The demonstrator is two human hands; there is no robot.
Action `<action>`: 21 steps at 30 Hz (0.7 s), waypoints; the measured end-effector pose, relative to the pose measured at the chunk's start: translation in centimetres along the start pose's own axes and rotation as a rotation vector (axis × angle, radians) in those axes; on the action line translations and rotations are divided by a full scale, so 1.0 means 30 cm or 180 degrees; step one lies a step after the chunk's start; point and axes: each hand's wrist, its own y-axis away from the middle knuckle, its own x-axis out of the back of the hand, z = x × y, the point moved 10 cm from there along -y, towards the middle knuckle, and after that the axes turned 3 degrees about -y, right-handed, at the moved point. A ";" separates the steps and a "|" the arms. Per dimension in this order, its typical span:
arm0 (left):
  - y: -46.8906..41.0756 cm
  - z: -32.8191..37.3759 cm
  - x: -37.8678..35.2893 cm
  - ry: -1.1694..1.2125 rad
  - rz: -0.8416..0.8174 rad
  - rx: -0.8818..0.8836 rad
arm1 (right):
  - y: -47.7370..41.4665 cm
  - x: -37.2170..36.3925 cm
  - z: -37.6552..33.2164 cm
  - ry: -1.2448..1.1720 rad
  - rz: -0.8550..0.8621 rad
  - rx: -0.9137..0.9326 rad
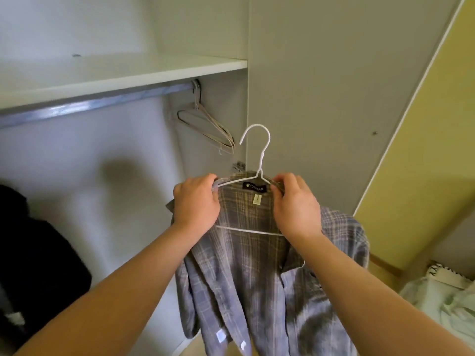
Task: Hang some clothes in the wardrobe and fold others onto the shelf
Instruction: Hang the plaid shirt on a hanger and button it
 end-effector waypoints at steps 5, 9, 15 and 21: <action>-0.054 -0.174 -0.009 -0.0445 -0.0040 -0.0031 | -0.075 -0.204 -0.161 0.0177 -0.0278 0.0402; -0.124 -0.359 -0.026 -0.0377 -0.0269 -0.0002 | -0.156 -0.358 -0.244 0.0321 -0.0395 0.0472; -0.259 -0.624 -0.044 -0.0282 -0.0426 0.0328 | -0.292 -0.557 -0.387 0.0281 -0.0414 0.0558; -0.385 -0.925 -0.058 -0.0571 -0.0385 0.1557 | -0.453 -0.757 -0.474 0.0034 -0.0589 0.0633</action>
